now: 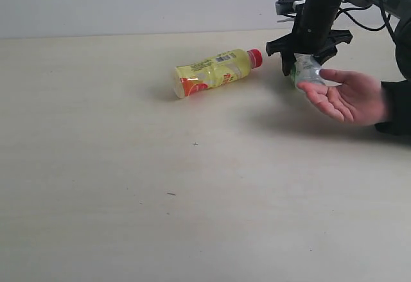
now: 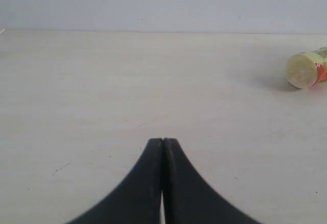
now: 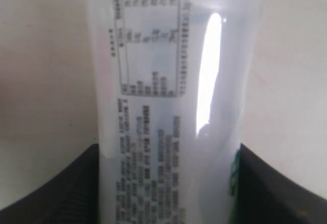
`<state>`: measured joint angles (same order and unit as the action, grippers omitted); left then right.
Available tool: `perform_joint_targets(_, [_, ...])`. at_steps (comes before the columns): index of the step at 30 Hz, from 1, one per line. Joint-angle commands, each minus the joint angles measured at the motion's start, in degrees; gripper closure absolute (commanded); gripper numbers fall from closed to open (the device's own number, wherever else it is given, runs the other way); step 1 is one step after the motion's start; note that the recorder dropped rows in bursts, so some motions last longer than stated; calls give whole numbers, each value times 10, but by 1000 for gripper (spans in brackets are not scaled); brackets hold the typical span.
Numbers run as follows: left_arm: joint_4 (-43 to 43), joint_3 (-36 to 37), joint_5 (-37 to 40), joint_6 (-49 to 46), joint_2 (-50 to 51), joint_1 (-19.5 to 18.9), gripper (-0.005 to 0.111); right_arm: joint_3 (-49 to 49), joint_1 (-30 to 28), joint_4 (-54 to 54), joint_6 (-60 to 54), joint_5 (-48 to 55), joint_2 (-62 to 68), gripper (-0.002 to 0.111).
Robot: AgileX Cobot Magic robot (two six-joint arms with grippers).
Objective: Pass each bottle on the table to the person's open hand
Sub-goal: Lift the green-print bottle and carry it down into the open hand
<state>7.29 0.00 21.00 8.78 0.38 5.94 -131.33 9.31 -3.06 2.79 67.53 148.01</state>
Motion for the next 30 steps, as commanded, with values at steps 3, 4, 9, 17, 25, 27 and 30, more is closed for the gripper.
perform_joint_targets(3, [-4,0,-5,2,-4,-2,107,-5,0,4,2,-22,-29,108])
perform_joint_targets(4, [-4,0,-5,2,-4,-2,107,-5,0,9,2,-29,-35,108])
perform_joint_targets(9, [-4,0,-5,2,-4,-2,107,-5,0,50,3,-52,-58,108])
perform_joint_targets(17, [-4,0,-5,2,-4,-2,107,-5,0,60,2,-42,-100,108])
perform_joint_targets(25, [-4,0,-5,2,-4,-2,107,-5,0,62,0,24,-158,108])
perform_joint_targets(27, [-4,0,-5,2,-4,-2,107,-5,0,62,-1,24,-169,108])
perform_joint_targets(30, [-4,0,-4,2,-4,-2,107,3,0,76,0,24,-189,108])
